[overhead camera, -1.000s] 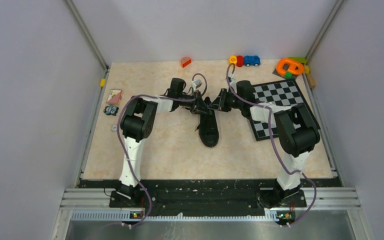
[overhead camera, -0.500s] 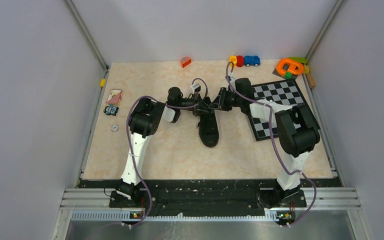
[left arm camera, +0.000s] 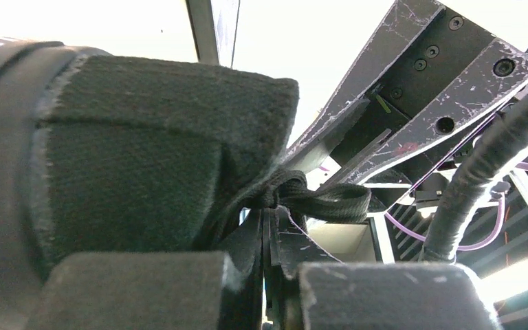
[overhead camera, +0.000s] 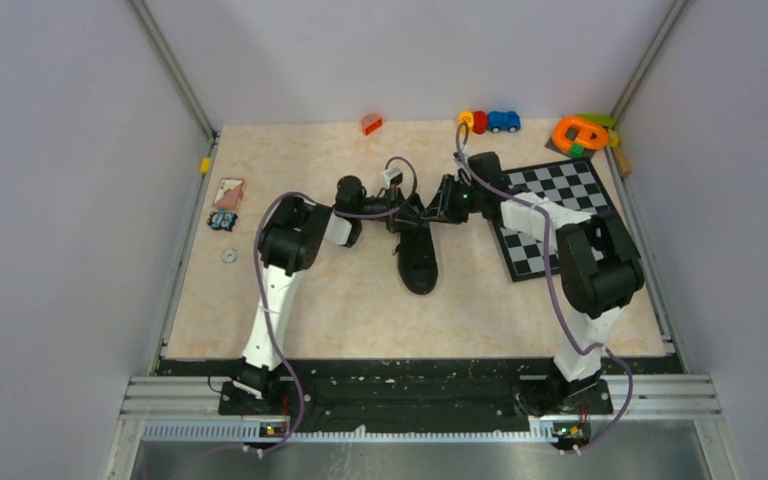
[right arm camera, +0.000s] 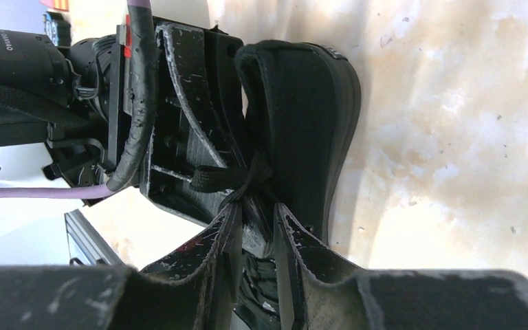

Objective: Tie the shoes
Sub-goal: Tie the shoelace on the shoe.

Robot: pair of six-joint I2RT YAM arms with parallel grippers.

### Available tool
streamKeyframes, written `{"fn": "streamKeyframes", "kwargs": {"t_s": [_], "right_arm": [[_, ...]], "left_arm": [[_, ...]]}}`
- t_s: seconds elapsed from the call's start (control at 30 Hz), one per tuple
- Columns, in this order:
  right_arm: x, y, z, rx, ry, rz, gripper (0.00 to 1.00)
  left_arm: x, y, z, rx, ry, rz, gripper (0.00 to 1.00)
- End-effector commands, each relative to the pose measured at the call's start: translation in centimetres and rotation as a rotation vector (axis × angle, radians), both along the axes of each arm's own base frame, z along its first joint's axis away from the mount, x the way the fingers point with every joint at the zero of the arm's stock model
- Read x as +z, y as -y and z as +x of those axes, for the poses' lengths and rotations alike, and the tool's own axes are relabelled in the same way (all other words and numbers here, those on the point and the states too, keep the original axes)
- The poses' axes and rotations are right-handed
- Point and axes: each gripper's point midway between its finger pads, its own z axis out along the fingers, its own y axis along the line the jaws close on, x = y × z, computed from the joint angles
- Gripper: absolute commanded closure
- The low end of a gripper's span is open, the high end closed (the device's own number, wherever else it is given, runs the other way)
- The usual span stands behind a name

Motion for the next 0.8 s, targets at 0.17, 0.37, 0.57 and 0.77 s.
{"fn": "streamKeyframes", "kwargs": {"t_s": [0.17,0.37,0.57,0.77], "right_arm": [[1.2,1.6,-0.2,-0.05,-0.051,-0.092,0.75],[1.1,2.3,0.2,-0.058,-0.074,-0.163,0.75],[1.7,2.7,0.5,-0.039,-0.02,-0.129,0.76],[1.7,3.2,0.1,0.025,0.055,-0.026,0.74]], "left_arm": [[-0.4,-0.6,0.4,0.023,0.043,-0.045,1.0],[-0.2,-0.6,0.3,0.016,0.038,-0.061,1.0],[-0.2,-0.6,0.4,0.017,0.032,-0.061,1.0],[0.0,-0.6,0.4,0.02,0.028,-0.065,1.0]]}}
